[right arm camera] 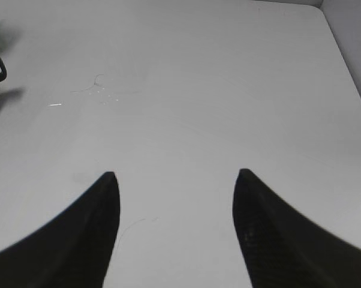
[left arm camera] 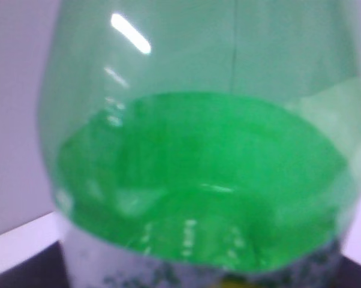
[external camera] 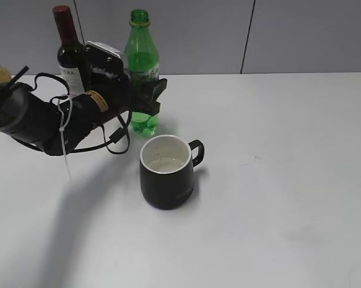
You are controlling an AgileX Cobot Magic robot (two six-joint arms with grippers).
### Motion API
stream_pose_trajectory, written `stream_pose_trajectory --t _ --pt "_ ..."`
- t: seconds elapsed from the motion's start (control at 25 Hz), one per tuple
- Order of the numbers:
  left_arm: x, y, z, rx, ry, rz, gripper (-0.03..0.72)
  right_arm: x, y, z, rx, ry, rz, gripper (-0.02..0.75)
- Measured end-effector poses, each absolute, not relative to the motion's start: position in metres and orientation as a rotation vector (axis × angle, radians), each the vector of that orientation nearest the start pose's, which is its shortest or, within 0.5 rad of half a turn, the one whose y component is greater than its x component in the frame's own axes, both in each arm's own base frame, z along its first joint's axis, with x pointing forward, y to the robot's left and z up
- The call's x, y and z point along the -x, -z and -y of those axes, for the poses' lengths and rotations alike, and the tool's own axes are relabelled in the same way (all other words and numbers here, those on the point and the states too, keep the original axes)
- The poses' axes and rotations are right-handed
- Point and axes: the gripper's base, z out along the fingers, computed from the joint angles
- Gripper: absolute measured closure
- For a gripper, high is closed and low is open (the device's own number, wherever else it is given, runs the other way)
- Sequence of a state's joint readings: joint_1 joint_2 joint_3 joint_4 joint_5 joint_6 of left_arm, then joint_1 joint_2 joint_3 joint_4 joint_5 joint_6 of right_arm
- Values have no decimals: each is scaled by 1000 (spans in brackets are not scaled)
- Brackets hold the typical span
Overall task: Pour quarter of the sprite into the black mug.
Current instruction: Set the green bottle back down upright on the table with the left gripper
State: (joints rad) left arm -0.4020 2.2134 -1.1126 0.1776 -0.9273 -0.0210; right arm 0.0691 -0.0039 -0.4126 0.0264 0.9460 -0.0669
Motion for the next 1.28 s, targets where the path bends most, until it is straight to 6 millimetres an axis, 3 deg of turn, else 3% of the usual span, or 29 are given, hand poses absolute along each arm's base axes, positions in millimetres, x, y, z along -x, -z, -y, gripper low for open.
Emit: stream_pose_trajectory --t 0.36,0.6,0.92,1.28 --pt "-402 -107 182 -497 351 -1622 223 -8 -262 -3 135 -33 -2008 281" --pt "-401 -107 180 -485 349 -1621 41 -8 -262 -3 135 -33 -2008 281" --pt "-390 -113 173 -477 347 -1638 26 -8 -262 -3 135 -33 -2008 281" --pt "-378 -119 152 -448 321 -1661 25 -8 -262 -3 135 -33 -2008 281"
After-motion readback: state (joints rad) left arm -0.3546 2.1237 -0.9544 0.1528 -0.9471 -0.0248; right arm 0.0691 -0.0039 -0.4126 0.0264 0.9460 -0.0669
